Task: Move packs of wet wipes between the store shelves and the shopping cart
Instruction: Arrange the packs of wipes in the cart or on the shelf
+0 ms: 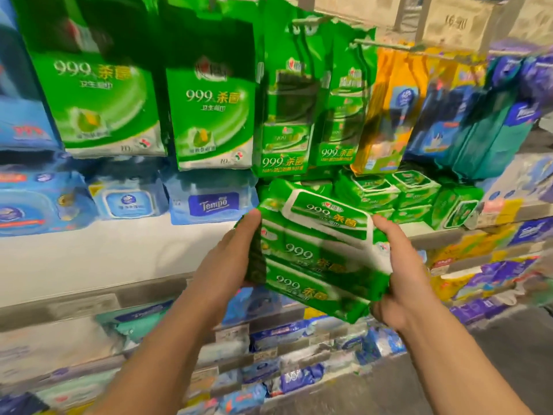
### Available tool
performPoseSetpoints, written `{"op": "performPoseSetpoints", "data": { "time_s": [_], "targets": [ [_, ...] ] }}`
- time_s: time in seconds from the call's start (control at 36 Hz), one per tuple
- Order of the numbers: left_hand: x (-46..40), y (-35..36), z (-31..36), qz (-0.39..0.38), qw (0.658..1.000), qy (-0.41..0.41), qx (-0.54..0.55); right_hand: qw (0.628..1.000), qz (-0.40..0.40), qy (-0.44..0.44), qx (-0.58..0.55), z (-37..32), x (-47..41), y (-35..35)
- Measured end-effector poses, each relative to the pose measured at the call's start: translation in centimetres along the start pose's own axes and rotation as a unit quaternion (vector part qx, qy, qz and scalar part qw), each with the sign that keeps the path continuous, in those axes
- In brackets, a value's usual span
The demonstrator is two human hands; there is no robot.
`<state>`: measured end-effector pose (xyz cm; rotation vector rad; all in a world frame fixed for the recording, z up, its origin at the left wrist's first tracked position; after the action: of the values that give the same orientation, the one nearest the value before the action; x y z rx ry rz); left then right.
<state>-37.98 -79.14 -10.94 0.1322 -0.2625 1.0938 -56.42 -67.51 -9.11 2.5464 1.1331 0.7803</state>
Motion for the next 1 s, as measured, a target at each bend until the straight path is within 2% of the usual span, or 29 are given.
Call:
{"op": "performPoseSetpoints", "data": {
  "time_s": [0.14,0.25,0.36,0.47,0.61,0.69,0.81,1.0],
  "targets": [
    [-1.7,2.0,1.1,0.045,0.998,-0.039,0.019,0.997,-0.075,0.031,0.012,-2.4,-2.7,0.0],
    [-2.3,3.2,1.5,0.023,1.0,-0.016,-0.013,0.993,-0.109,0.039,0.027,-3.8,-4.6,-0.5],
    [-2.6,4.2,1.7,-0.003,1.0,-0.023,0.004,0.987,-0.124,0.076,0.067,-4.6,-6.5,-1.5],
    [-2.6,5.2,2.5,-0.014,0.999,-0.038,0.022,0.987,-0.113,0.059,0.097,-5.6,-7.2,-1.4],
    [-4.0,4.6,2.3,0.025,0.998,-0.058,0.02,0.982,-0.14,0.05,0.12,-6.0,-8.2,-1.1],
    [-4.2,4.5,2.5,0.002,0.997,-0.07,0.011,0.98,-0.153,0.04,0.118,-5.9,-8.5,-0.8],
    [-4.9,3.8,2.2,0.024,0.996,-0.083,-0.027,0.985,-0.139,0.017,0.099,-5.8,-8.8,0.6],
    [-6.4,3.2,1.7,0.043,0.993,-0.047,-0.103,0.991,-0.11,0.009,0.076,-5.1,-11.0,1.2]
  ]
}}
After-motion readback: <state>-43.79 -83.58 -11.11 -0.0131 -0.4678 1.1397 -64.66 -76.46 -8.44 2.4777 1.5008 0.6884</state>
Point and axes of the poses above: each hand's wrist, its own x-axis away from the middle knuckle, its own y-axis out of the palm, z = x × y, the point moved 1 cm from there along -x, towards the middle knuckle, and after that the axes turned 5 degrees about -x, right-handed, at the moved point
